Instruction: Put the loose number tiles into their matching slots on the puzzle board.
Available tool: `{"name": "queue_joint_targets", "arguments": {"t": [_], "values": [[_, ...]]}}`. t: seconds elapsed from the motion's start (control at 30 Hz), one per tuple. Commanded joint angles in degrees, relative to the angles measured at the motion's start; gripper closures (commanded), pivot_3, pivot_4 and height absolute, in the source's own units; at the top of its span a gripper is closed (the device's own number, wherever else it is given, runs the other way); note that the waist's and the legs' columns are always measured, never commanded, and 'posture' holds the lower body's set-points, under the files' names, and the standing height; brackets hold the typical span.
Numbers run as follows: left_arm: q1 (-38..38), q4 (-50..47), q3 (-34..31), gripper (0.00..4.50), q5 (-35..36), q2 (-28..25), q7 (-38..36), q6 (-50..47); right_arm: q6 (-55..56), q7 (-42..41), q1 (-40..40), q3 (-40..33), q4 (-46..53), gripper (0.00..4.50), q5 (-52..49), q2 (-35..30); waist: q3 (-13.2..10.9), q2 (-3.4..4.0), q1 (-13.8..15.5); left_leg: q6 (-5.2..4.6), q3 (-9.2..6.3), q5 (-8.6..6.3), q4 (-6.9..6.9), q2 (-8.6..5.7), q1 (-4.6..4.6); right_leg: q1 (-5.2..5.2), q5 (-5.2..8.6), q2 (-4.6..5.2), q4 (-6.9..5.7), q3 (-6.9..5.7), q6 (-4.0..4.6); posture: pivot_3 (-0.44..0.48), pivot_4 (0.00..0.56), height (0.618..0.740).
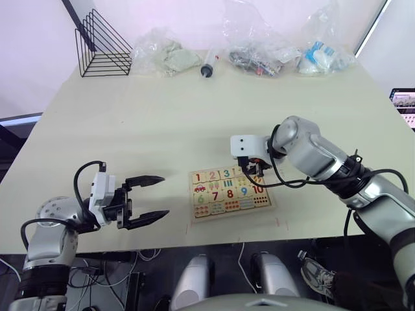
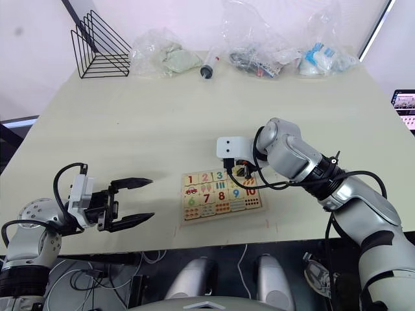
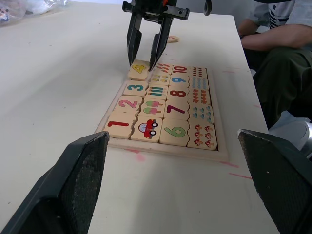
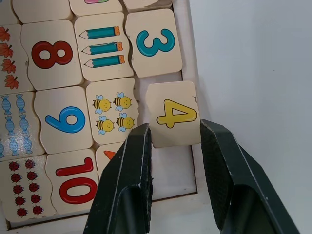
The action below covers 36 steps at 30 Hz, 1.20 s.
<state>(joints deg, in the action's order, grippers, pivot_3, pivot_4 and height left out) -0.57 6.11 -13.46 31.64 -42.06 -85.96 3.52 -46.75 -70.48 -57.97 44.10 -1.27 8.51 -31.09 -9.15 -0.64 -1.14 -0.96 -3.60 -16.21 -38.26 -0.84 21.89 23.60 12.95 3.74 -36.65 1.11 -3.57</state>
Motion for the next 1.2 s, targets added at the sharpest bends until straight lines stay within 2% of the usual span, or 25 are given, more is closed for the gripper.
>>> {"name": "queue_joint_targets", "arguments": {"t": [0.03, 1.07, 1.1, 1.13, 1.17, 1.2], "values": [[0.33, -2.04, -0.71, 0.00, 0.89, -0.52, -0.22, 0.32, 0.90, -0.42, -0.37, -0.52, 1.24, 3.61, 0.65, 0.06, 0.00, 0.00, 0.00, 0.00, 0.00, 0.00, 0.00, 0.00, 0.00, 0.00, 0.00, 0.00, 0.00, 0.00, 0.00, 0.000, 0.150, 0.740], [0.85, -2.46, -0.63, 0.00, 0.85, -0.37, 0.09, 0.24, 3.12, -2.13, 1.26, -0.24, 1.14, 3.61, 2.36, 0.52, 0.00, 0.00, 0.03, 0.00, 0.00, 0.00, 0.01, 0.00, 0.00, 0.00, 0.00, 0.00, 0.01, 0.00, 0.00, 0.000, 0.150, 0.740], [0.90, -2.48, -0.65, 0.00, 0.85, -0.38, 0.10, 0.25, 3.29, -2.18, 1.32, -0.19, 1.15, 2.59, 2.43, 0.48, 0.00, 0.00, 0.05, 0.00, 0.00, 0.00, 0.01, 0.01, 0.00, 0.00, 0.00, 0.01, 0.02, 0.00, 0.00, 0.000, 0.150, 0.740], [0.93, -2.48, -0.68, 0.00, 0.83, -0.37, 0.14, 0.25, 3.42, -2.24, 1.37, -0.21, 1.13, 2.39, 2.48, 0.46, 0.00, 0.00, 0.06, 0.00, -0.01, 0.00, 0.01, 0.01, 0.00, 0.00, 0.00, 0.01, 0.02, -0.01, 0.00, 0.000, 0.150, 0.740], [0.92, -2.47, -0.69, 0.00, 0.82, -0.37, 0.17, 0.24, 3.50, -2.29, 1.41, -0.23, 1.11, 1.80, 2.51, 0.46, 0.00, 0.00, 0.02, 0.00, -0.01, 0.00, 0.01, 0.01, 0.00, 0.00, 0.00, 0.01, 0.02, -0.01, 0.00, 0.000, 0.150, 0.740], [0.97, -2.50, -0.69, 0.00, 0.82, -0.37, 0.17, 0.24, 3.53, -2.36, 1.44, -0.33, 1.08, 1.42, 2.50, 0.45, 0.00, 0.00, 0.02, 0.00, -0.01, 0.00, 0.01, 0.01, -0.01, -0.01, 0.00, 0.00, 0.01, -0.01, 0.00, 0.000, 0.150, 0.740]]}}
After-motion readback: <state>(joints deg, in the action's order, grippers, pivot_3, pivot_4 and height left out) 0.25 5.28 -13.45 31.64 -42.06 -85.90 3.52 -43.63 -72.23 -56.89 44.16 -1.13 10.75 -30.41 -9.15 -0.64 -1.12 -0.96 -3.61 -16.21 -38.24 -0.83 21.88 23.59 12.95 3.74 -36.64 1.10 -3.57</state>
